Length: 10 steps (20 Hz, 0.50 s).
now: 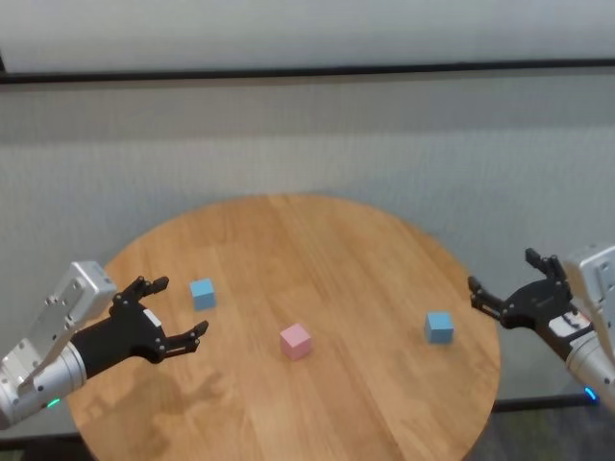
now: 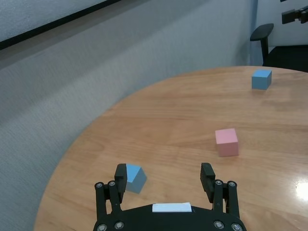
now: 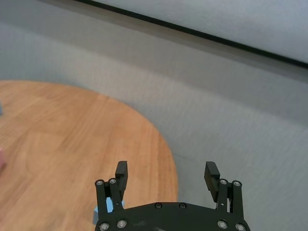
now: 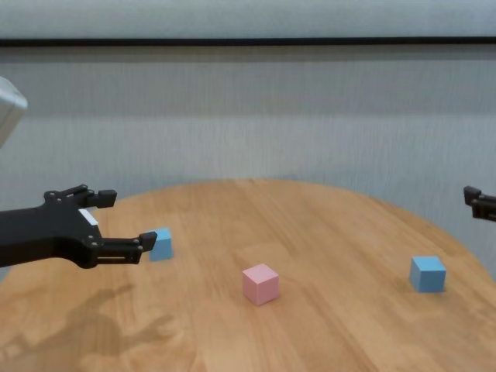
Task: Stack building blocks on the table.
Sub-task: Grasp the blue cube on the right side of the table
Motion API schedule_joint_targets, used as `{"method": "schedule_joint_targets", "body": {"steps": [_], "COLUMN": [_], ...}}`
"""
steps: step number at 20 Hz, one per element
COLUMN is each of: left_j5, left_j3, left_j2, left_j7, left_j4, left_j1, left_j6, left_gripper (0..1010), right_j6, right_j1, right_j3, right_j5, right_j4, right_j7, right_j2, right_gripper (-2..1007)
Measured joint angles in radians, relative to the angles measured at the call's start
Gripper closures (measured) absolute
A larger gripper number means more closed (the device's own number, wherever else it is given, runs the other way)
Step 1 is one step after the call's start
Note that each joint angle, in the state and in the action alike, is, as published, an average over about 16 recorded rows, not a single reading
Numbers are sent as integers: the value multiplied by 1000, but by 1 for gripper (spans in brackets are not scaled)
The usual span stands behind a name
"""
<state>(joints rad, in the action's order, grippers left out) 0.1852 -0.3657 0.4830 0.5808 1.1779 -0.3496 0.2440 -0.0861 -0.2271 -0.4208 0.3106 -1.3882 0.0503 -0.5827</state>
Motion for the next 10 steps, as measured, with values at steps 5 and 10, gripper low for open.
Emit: {"method": "schedule_joint_targets", "body": {"steps": [5,10], "left_j5": [0,-1], "left_j3": [0,0], "left_j2": [-2,-3], "left_j7": [-2,-3], "left_j4": [-1,-2], "left_j1": [-2,-3], "left_j6": [0,0], "left_gripper": [8,8], "right_j6": [35,71], "right_j1": [-14,-21], "right_j3": [19,24], "right_j5": [44,74], "right_j4": [18,36], "right_j7": [49,87], "right_j2": [23,48], "right_gripper": [0,1]}}
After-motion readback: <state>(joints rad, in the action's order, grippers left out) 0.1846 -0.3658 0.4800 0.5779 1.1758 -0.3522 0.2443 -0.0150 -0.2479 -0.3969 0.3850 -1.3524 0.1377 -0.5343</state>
